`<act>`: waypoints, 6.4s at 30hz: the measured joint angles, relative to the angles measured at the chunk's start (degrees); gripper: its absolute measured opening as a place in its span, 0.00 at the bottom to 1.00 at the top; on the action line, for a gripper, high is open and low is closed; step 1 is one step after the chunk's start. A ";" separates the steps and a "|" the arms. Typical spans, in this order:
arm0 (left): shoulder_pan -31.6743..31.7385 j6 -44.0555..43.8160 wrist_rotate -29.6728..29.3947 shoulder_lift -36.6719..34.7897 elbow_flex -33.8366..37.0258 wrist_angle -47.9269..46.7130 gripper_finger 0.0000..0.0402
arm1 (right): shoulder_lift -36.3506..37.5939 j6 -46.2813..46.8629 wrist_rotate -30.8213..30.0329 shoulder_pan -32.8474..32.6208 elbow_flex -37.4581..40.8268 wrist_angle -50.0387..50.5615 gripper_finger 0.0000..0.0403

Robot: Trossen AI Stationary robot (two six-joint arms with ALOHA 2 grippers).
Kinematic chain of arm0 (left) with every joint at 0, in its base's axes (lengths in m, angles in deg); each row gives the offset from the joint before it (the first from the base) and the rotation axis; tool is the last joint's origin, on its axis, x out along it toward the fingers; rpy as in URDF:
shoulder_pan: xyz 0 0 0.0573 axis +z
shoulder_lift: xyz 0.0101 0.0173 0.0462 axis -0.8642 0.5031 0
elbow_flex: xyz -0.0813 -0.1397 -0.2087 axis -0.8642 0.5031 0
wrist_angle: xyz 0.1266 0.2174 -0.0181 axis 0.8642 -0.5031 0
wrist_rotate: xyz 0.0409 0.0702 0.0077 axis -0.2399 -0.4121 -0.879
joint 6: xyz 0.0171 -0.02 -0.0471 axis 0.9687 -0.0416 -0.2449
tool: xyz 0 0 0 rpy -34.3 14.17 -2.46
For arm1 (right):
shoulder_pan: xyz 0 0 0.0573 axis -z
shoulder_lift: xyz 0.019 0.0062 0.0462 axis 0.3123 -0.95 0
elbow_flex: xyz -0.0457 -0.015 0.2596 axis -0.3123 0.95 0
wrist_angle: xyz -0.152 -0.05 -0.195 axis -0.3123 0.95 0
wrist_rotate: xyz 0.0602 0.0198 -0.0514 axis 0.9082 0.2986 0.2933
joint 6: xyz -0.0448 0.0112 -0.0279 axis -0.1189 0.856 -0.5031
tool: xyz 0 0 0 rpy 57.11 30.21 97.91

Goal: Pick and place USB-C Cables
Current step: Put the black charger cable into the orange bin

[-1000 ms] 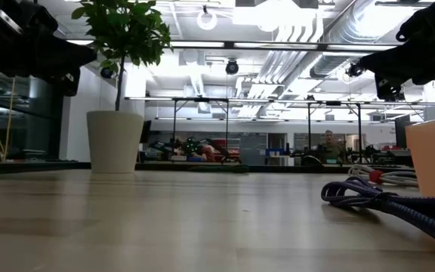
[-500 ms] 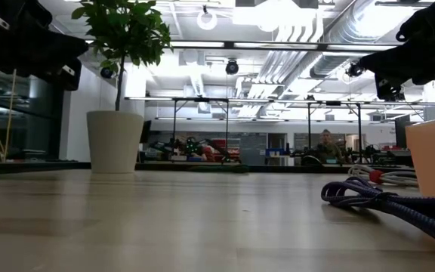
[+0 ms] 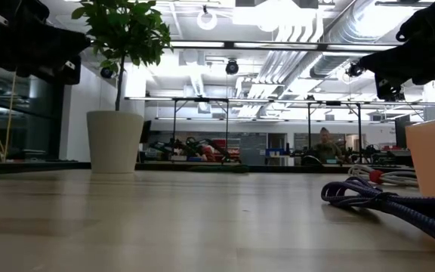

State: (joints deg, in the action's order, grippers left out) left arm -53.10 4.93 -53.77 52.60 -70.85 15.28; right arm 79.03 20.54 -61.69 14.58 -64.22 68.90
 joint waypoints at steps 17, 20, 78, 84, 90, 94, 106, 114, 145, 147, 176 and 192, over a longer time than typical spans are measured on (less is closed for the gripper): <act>-7.14 -1.90 1.75 9.45 -7.27 11.01 0.61 | 0.00 0.00 0.00 -0.02 0.00 0.00 0.00; -10.77 0.53 0.17 16.45 -11.88 8.56 0.61 | 0.00 0.00 0.00 -0.02 0.02 0.02 0.00; -34.23 -25.82 -25.28 86.84 -41.71 -39.98 0.05 | 0.00 0.02 0.00 0.00 0.02 0.00 0.00; -27.18 -10.26 -30.78 86.69 -45.90 -32.19 0.01 | 0.00 0.02 0.02 0.00 0.01 0.00 0.00; -17.92 4.54 -22.30 84.61 -40.95 -2.38 0.01 | 0.00 0.02 0.00 -0.01 0.01 0.00 0.00; -10.02 4.43 -9.32 84.61 -34.86 18.94 0.00 | -0.05 0.02 0.02 -0.02 0.00 -0.03 0.00; 0.04 0.11 -4.48 84.61 -24.09 53.68 0.00 | -0.53 0.02 -0.48 0.05 0.00 -0.13 0.00; 0.79 -2.95 -4.61 84.61 -24.15 55.70 0.00 | -0.55 0.06 -0.69 0.05 0.02 -0.55 0.00; 1.92 -2.49 0.04 109.51 -51.37 57.36 0.00 | -44.03 6.47 -7.74 0.07 0.00 -42.68 0.71; 1.92 -2.49 0.05 110.42 -52.53 58.89 0.00 | -48.21 6.45 -8.15 0.05 0.02 -47.01 0.71; 1.81 -2.42 1.27 110.64 -53.37 58.97 0.00 | -80.11 0.09 -0.81 1.44 -19.17 -53.86 0.48; 1.92 -0.27 1.73 109.50 -53.37 53.80 0.31 | -79.02 0.02 -0.54 1.45 -19.19 -50.50 0.03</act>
State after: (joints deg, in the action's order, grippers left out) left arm -51.17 4.66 -52.04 162.10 -124.22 69.08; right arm 0.01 20.56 -62.22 16.03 -83.41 18.40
